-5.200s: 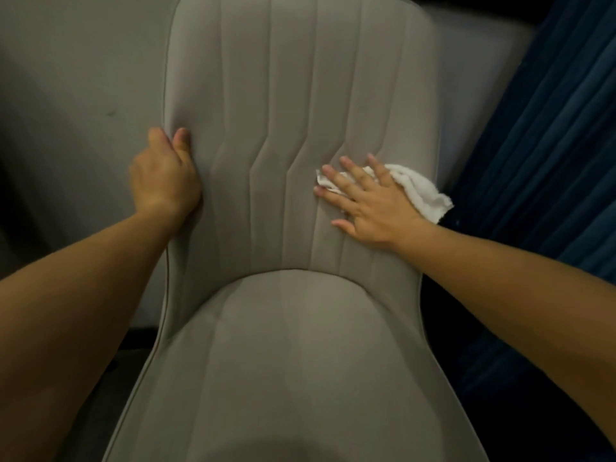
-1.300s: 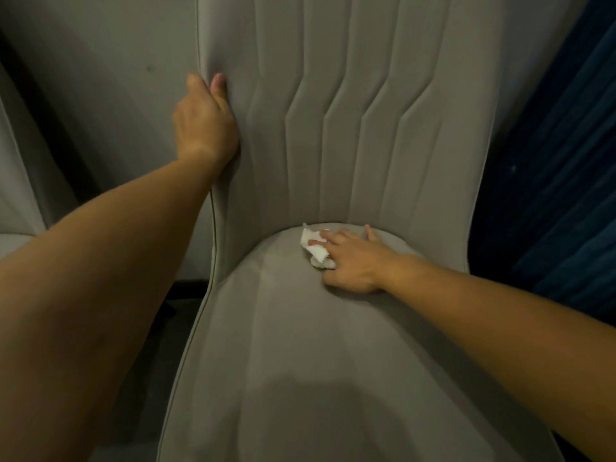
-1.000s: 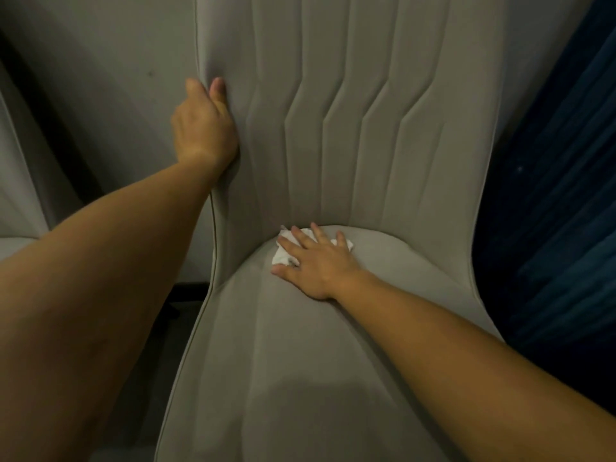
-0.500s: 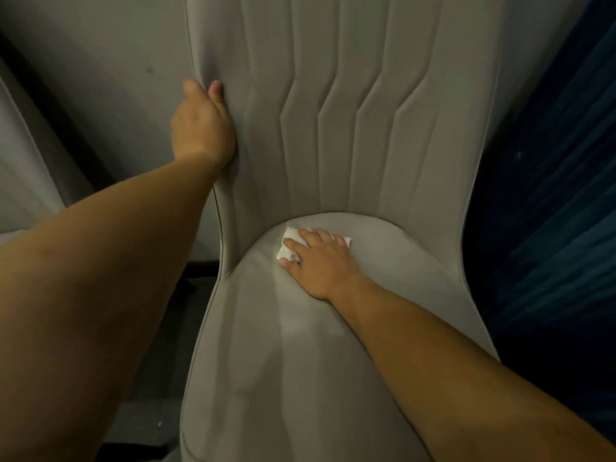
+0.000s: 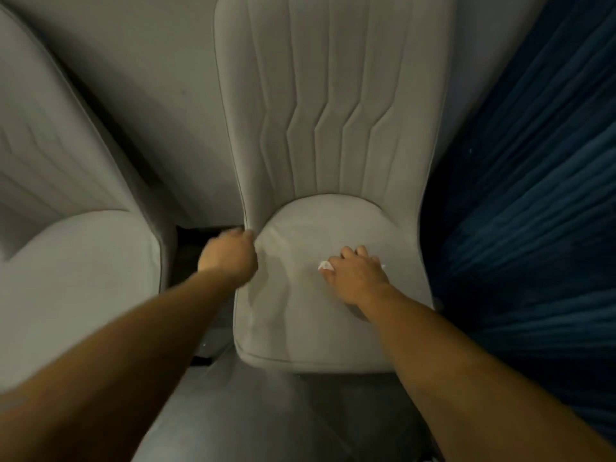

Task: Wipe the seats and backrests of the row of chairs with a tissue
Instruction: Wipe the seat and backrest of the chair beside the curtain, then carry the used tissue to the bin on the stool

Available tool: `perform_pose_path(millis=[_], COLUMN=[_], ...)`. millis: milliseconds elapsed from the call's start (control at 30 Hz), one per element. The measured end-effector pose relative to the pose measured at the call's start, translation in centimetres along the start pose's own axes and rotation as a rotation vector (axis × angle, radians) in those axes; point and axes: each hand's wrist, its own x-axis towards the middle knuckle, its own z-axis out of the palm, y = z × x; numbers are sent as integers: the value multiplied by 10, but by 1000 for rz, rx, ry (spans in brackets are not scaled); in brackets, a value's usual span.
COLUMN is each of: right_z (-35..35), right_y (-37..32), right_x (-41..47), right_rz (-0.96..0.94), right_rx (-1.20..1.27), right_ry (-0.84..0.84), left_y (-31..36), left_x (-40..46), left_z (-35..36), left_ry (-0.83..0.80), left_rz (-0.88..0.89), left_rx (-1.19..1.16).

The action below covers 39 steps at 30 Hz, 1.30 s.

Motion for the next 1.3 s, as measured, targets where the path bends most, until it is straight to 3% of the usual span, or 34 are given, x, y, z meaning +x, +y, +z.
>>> perform_pose_path(millis=[133, 300, 533, 700, 933, 1300], right_z=[-57, -154, -281, -343, -390, -402], right_y=[-4, -32, -107, -183, -292, -381], right_x=[-50, -119, -202, -233, -247, -234], right_rz=[1, -33, -47, -94, -266, -547], right_rx=[-8, -29, -75, -69, -80, -135], right_ry=[-5, 38, 104, 189, 275, 269], left_y=[-4, -38, -118, -183, -252, -264], left_x=[-109, -212, -325, -364, -414, -503], left_z=[9, -49, -167, -242, -292, -291], left_ry=[-103, -144, -53, 20, 140, 66], left_rz=[172, -96, -160, -353, -503, -805], left_rx=[56, -66, -4, -39, -27, -28])
